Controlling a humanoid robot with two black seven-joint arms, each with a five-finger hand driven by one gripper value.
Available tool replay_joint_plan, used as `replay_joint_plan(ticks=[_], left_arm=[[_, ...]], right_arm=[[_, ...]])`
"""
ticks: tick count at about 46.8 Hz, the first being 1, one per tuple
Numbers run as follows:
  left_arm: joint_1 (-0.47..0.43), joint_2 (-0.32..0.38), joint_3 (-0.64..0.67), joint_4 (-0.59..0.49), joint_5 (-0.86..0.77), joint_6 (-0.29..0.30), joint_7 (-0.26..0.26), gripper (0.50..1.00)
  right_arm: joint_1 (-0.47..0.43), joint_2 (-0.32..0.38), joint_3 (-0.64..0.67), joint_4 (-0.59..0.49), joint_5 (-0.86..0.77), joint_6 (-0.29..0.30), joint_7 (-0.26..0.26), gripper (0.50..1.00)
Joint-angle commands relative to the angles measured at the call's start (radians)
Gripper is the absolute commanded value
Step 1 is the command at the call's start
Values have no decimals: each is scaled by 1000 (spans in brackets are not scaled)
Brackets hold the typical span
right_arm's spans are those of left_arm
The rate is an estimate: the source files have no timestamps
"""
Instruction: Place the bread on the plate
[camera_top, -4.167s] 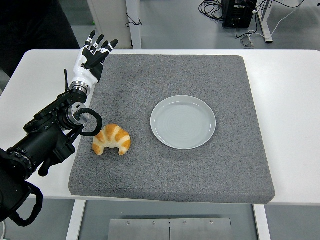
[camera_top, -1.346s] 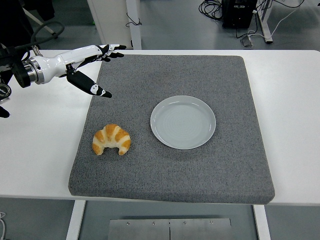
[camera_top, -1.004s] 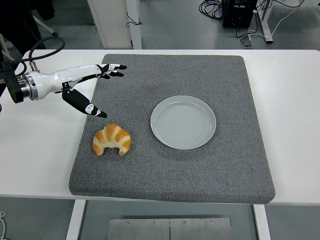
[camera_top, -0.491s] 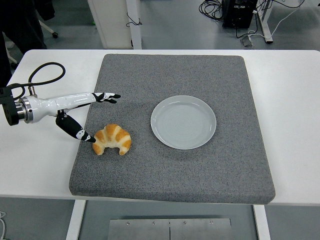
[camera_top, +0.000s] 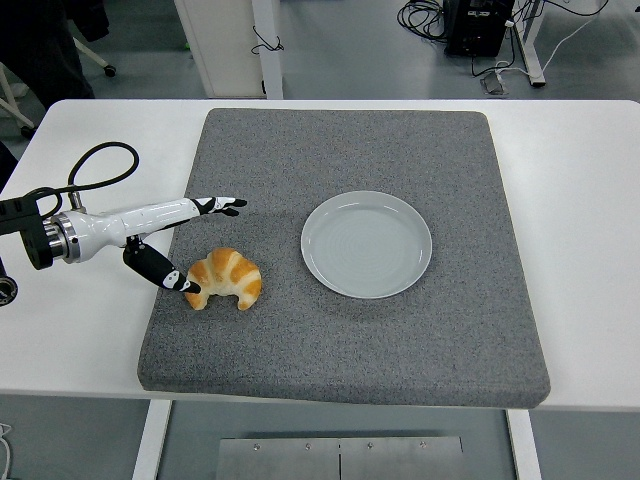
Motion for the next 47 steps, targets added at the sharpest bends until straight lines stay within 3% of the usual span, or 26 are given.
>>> replay_joint_plan(ticks=[1, 9, 18, 27, 37, 47], left_arm=[[10, -7, 0, 0, 0, 29, 0, 968], [23, -24, 2, 0, 2, 49, 2, 968], [32, -47, 68, 3, 19, 158, 2, 968], [35, -58, 83, 8, 23, 176, 2, 968], [67, -79, 85, 15, 22, 277, 3, 968], [69, -86, 100, 38, 22, 285, 3, 957]], right_arm=[[0, 0, 0, 0, 0, 0, 0, 1000], [0, 0, 0, 0, 0, 0, 0, 1000], [0, 0, 0, -1, 0, 0, 0, 1000], [0, 0, 0, -1, 0, 0, 0, 1000], [0, 0, 0, 0, 0, 0, 0, 1000], [0, 0, 0, -1, 0, 0, 0, 1000]])
